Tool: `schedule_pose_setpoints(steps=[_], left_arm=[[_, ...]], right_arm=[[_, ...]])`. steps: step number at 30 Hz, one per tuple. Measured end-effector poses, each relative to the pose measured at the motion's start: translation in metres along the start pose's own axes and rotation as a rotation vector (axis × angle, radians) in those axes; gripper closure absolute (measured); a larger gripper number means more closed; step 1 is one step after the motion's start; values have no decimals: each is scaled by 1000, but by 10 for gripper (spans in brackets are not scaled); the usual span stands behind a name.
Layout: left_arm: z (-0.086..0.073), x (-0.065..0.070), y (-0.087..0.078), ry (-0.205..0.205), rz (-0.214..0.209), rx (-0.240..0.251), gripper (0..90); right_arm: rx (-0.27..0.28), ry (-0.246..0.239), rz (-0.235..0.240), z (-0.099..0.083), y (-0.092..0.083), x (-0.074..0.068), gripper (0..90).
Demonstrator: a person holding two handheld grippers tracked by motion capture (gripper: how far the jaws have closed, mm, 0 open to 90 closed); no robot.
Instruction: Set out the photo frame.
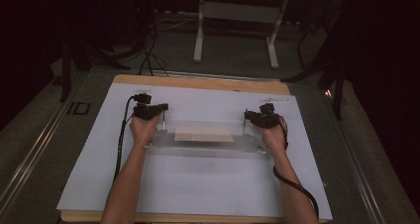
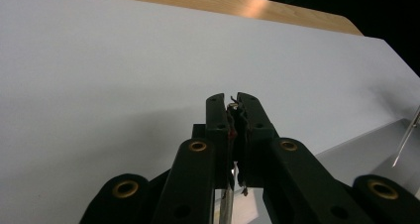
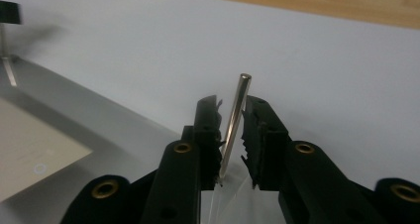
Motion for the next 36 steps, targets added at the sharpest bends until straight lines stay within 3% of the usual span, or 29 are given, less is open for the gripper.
schedule_pose_setpoints(steps=[4,13,15,18,26,29,35,36], left_arm=[[0,0,0,-9,0,-2,854],[0,0,1,-12,-2,-2,855],[0,0,1,-13,-2,-2,855],[0,0,1,-11,0,-1,854],[0,-1,1,-14,-2,-4,854],[0,-1,1,-17,-3,-6,854],[0,-1,1,-25,-7,-10,854],[1,-1,1,-24,-7,-10,853]], right_arm=[[43,-32,2,-5,-19,-6,738],[39,-99,-26,-15,-36,-11,718],[43,-133,-9,-21,-39,-14,698],[32,-166,-24,-30,-41,-14,692],[41,-197,-57,-39,-56,-9,604],[39,-200,-44,-45,-58,-7,598],[10,-283,-33,-58,-57,-7,564],[13,-329,-3,-60,-55,-14,541]])
Point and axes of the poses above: each handheld gripper's, and its own axes: y roughly forward along the jaws, z roughly out of its top, x roughly to its right, the point moved 9 cm from there along y, roughly forward along the jaws, and after that the axes turned 4 degrees about y, right-handed, at the moved point
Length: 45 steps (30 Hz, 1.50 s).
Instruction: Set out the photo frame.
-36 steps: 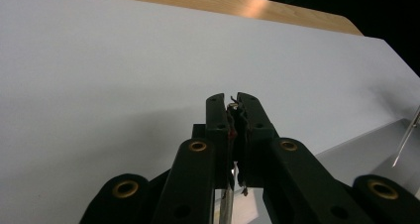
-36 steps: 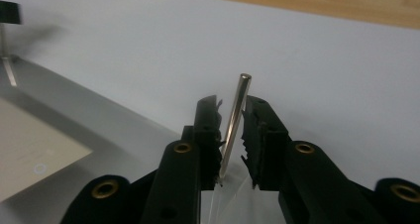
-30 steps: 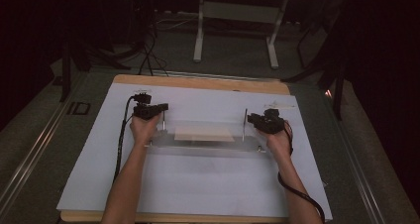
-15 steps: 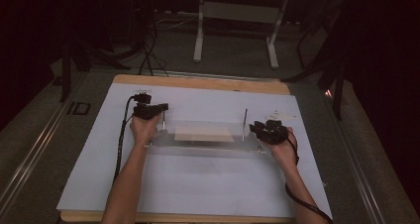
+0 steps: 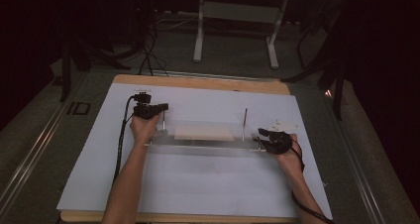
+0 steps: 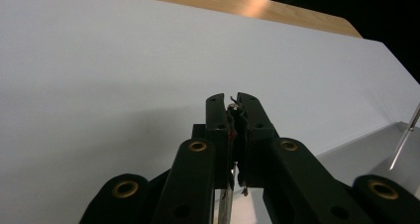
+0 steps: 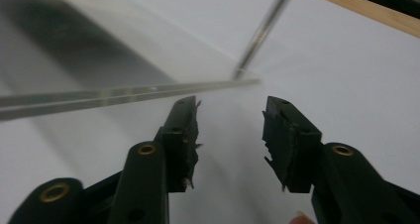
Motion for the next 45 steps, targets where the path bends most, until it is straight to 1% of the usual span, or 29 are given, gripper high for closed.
schedule_pose_setpoints(steps=[1,2,3,4,5,6,7,8,9,10,11,12,14,15,18,24,26,28,30,31,33,34,35,36,37,38,41,42,45], left_arm=[[0,0,0,1,1,0,853],[0,0,0,1,0,0,853],[0,0,0,1,0,0,853],[0,0,0,1,0,0,853],[0,0,0,-1,-1,-1,853],[0,0,0,-5,-4,-5,852],[0,0,0,-5,-4,-5,853],[0,0,0,-3,-2,-5,852],[0,0,0,-4,-5,-5,852],[0,0,0,-6,-6,-5,852],[0,0,0,-6,-5,-6,852],[0,0,0,-5,-4,-5,851],[0,0,0,-10,-9,-5,849],[0,0,0,-10,-9,-5,849],[0,0,0,-12,-8,-6,846],[0,-1,0,-29,-21,-5,832],[0,-2,-1,-41,-28,-6,792],[-1,-3,-3,-25,-41,-3,764],[-2,-4,-5,-12,-32,-5,737],[-2,-3,-7,-3,-36,-2,724],[-1,-2,-12,18,-34,11,703],[0,-3,-18,26,-34,36,696],[0,-3,-18,26,-34,36,685],[0,-3,-21,28,-38,46,685],[0,-3,-25,26,-44,57,685],[-1,-4,-31,32,-47,66,683],[-2,-4,-36,38,-52,79,680],[-2,-4,-39,43,-55,84,679],[-4,-4,-45,57,-61,94,679]], right_arm=[[0,0,0,0,0,0,541],[29,-37,24,5,0,-7,535],[51,-48,29,8,0,-10,525],[67,-53,45,11,0,-12,518],[67,-53,45,11,0,-12,518],[96,-93,62,15,1,-18,521],[106,-108,63,16,2,-20,496],[111,-127,57,18,3,-22,494],[111,-127,57,18,3,-22,494],[122,-146,72,21,4,-27,492],[122,-146,72,21,4,-27,492],[124,-136,102,22,6,-31,496],[126,-130,106,22,7,-31,495],[130,-116,114,23,7,-31,495],[130,-102,118,23,7,-31,494],[129,-95,122,24,7,-30,493],[128,-95,123,24,7,-30,493],[129,-96,123,24,7,-30,492],[131,-94,126,24,7,-29,492],[128,-87,128,25,7,-29,492],[127,-83,131,26,7,-29,491],[127,-81,132,26,7,-28,490],[127,-81,132,26,7,-28,490],[124,-73,147,26,7,-29,478],[122,-72,148,26,7,-29,477],[122,-72,149,26,7,-29,473],[121,-61,154,27,7,-29,468],[123,-49,161,28,7,-28,465],[126,-47,164,29,7,-28,460]])
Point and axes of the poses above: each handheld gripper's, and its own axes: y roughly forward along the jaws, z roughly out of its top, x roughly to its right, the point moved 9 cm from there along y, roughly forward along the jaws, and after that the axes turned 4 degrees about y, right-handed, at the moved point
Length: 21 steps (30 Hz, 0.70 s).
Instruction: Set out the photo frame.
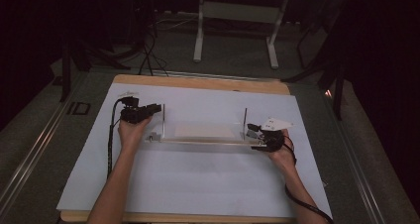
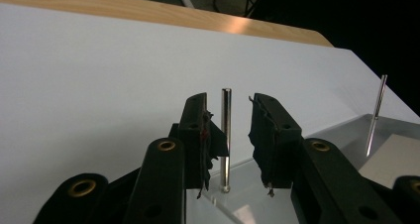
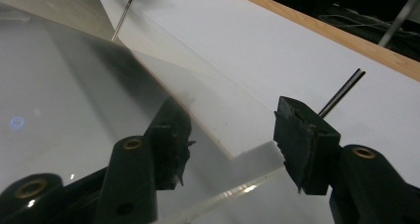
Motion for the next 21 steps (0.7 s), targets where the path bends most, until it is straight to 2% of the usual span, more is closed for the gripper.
schedule_pose_setpoints(steps=[5,11,13,21], left_arm=[[-1,6,-6,38,-14,19,667],[-2,7,-12,51,-10,31,668],[-3,7,-14,67,-2,27,668],[-4,10,-25,80,-20,57,650]], right_arm=[[12,30,14,4,-1,2,449],[41,50,17,11,-2,5,446],[42,57,17,12,-2,5,446],[38,73,28,15,-2,7,446]])
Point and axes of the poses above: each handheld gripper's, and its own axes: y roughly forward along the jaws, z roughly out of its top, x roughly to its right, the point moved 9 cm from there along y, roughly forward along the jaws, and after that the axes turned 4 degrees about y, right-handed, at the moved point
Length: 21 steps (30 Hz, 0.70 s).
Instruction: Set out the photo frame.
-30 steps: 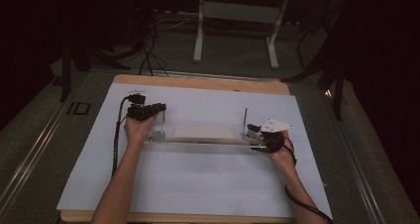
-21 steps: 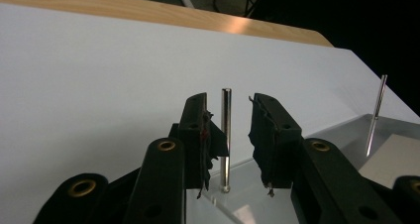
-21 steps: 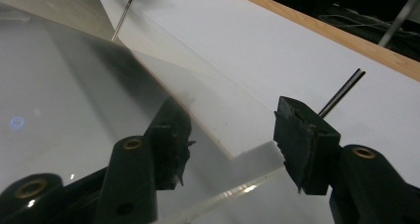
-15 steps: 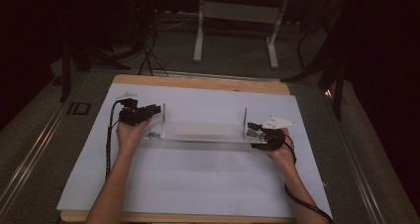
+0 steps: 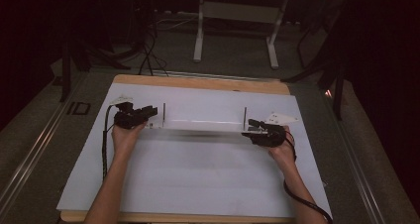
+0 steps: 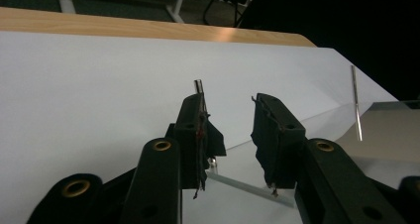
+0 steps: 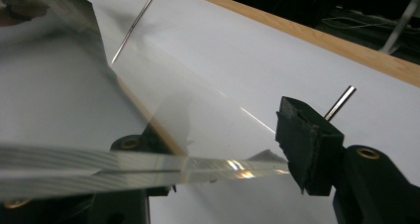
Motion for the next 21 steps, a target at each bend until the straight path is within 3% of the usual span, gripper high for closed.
schedule_pose_setpoints(steps=[10,21], left_arm=[[2,5,-8,17,-25,26,637],[5,10,-20,49,-40,61,633]], right_arm=[[0,18,12,3,1,3,434],[25,54,-8,10,3,8,427]])
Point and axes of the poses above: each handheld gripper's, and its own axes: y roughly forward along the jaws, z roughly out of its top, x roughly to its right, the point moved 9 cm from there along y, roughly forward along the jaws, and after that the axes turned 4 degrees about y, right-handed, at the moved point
